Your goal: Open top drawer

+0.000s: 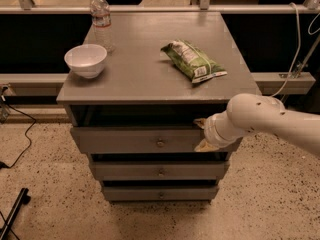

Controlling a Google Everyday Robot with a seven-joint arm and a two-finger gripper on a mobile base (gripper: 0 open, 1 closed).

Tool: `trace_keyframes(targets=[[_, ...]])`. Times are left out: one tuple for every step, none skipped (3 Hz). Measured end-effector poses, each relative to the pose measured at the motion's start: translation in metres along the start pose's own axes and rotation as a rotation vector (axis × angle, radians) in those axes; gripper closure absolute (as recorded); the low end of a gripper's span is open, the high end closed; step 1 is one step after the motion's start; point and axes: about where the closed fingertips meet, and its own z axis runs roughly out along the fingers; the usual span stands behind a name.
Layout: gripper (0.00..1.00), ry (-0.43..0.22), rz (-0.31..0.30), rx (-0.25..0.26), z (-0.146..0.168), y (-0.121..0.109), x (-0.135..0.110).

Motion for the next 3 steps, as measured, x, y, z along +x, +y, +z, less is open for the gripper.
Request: trace_keyframes(targets=[[0.74,0.000,0.018,-0.015,-0.006,0.016,-0.003],[0.76,-0.001,0.020,-0.017,-0.008,0.018,-0.004],[0.57,-0.017,0.029,-0.025,-0.019,0.029,-0.006]])
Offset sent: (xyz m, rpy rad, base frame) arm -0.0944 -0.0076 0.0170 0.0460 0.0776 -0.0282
